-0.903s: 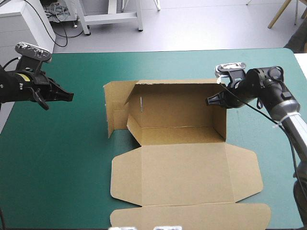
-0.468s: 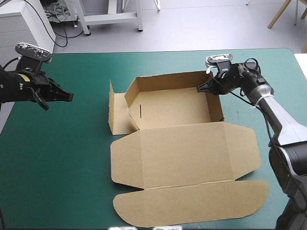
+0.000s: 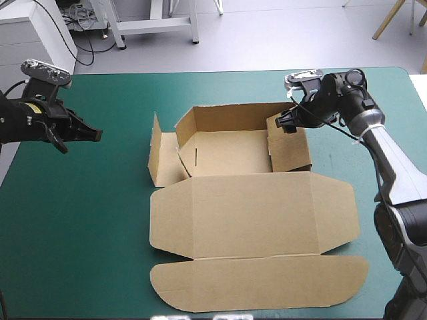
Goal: Fold the box
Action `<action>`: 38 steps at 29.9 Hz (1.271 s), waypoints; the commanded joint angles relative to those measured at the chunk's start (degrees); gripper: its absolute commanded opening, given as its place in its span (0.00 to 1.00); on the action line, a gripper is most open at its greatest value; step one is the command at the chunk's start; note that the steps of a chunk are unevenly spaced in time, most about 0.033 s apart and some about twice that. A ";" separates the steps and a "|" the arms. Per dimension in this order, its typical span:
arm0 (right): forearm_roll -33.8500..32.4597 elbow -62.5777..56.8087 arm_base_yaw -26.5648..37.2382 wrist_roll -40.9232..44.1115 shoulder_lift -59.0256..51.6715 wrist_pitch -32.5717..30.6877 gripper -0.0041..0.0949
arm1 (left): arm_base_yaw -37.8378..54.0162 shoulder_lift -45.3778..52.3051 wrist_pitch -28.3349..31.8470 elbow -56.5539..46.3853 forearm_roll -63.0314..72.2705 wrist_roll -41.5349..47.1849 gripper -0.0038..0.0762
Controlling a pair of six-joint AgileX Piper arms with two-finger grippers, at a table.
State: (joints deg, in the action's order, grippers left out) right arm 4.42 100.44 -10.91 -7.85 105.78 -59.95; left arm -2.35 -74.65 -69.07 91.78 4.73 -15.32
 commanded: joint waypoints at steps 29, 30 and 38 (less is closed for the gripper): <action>-2.30 3.01 0.41 3.34 -0.32 -7.57 0.80 | 0.03 1.79 3.16 1.97 0.25 0.27 0.04; -2.30 3.01 0.41 3.21 0.66 -7.13 0.80 | 0.03 1.79 3.16 1.97 0.25 0.27 0.04; 0.85 3.01 0.41 1.93 6.36 -4.81 0.69 | 0.03 1.79 3.16 1.97 0.25 0.27 0.04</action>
State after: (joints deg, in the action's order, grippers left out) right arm 4.62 101.77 -10.91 -5.24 114.62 -66.53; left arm -2.35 -74.65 -68.85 91.78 4.10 -15.32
